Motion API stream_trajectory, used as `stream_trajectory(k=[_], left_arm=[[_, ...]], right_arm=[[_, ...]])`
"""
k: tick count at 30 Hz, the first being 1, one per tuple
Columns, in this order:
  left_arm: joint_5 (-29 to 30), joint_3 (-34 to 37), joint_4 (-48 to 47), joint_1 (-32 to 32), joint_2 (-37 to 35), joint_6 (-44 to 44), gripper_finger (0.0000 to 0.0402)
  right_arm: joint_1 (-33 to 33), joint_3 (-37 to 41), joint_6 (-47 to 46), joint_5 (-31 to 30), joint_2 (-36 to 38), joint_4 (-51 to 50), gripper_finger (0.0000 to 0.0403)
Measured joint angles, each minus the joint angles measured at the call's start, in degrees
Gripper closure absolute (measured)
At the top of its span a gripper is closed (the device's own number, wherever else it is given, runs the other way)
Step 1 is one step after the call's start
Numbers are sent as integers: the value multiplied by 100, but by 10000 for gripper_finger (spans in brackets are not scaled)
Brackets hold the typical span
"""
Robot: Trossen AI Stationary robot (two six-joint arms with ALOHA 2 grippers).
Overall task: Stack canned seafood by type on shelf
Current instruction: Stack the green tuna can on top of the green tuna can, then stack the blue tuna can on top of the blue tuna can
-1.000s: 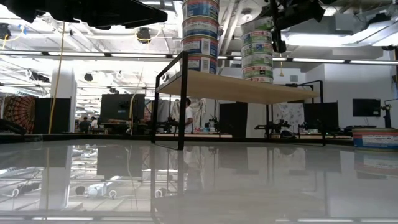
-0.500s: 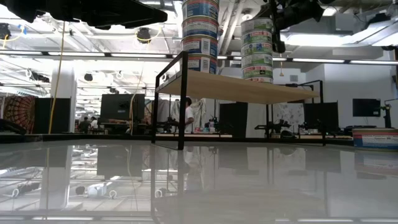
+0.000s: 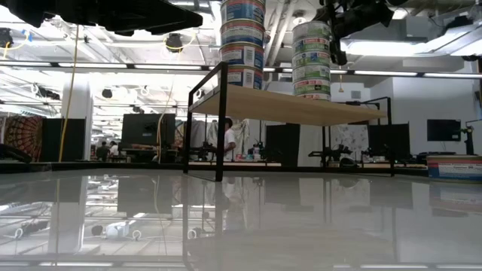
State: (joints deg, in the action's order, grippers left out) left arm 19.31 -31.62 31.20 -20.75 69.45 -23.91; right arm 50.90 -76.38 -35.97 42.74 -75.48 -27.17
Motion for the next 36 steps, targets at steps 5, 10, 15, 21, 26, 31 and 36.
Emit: stream_trajectory(k=[5, 10, 15, 21, 26, 31, 36], left_arm=[[2, 0, 1, 0, -2, -53, 145], [43, 0, 2, 0, -2, -176, 145], [24, 0, -7, -111, -28, -292, 145], [26, 0, -47, -363, -28, -593, 145], [-487, 0, -28, -425, -28, -363, 145], [-1483, 0, -72, -310, -240, 275, 145], [-2389, 0, -574, 87, -885, 1113, 145]], right_arm=[[60, -2, 0, 2, 13, -9, 163], [188, -202, 182, 5, 16, -236, 163], [482, -643, 647, -169, 179, -721, 163], [492, -767, 1507, -846, 718, -1834, 163], [-175, -769, 2123, -2093, 1206, -2975, 163], [-1154, -769, 2151, -3171, 1628, -3750, 163], [-2461, -524, 1726, -4005, 1768, -4180, 163]])
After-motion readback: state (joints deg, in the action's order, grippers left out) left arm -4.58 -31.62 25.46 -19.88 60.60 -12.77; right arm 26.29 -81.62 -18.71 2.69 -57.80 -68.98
